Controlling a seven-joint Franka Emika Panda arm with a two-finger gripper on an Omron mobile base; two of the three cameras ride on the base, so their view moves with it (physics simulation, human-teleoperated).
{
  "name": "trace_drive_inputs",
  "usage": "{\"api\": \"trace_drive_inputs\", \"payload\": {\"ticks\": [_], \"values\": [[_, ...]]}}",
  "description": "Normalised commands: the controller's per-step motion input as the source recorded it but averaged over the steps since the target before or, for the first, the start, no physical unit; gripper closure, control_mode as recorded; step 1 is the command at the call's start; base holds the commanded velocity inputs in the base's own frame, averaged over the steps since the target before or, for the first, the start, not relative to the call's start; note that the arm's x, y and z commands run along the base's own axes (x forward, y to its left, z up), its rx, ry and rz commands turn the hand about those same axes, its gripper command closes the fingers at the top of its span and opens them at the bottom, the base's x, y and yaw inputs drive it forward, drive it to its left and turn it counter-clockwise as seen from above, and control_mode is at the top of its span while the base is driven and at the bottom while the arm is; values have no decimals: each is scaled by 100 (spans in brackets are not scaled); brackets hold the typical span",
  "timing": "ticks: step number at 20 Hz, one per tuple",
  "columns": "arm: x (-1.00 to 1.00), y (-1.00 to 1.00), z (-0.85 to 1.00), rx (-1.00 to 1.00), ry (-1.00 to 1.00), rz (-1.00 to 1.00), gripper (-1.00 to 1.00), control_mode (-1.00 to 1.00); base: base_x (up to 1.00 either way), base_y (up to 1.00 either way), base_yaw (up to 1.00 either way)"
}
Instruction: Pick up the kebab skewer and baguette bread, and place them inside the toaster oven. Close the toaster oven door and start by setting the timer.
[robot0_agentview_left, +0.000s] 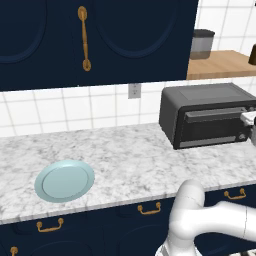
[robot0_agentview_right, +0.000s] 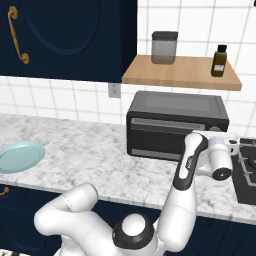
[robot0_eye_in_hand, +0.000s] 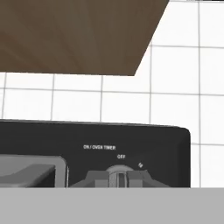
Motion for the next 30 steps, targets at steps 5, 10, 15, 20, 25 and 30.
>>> {"api": "trace_drive_inputs", "payload": {"ticks": [5, 10, 15, 20, 25, 30], "values": [[-20, 0, -6, 2, 0, 0, 100, -100, 0, 0, 0], [-29, 8, 0, 9, 0, 0, 100, -100, 0, 0, 0], [-34, 0, 0, 5, 0, 0, 100, -100, 0, 0, 0], [-18, -42, 0, 0, -1, 0, 100, -100, 0, 0, 0], [-1, -30, 0, 0, -3, 0, 100, -100, 0, 0, 0], [0, -1, -3, 0, -8, 0, 100, -100, 0, 0, 0]]}}
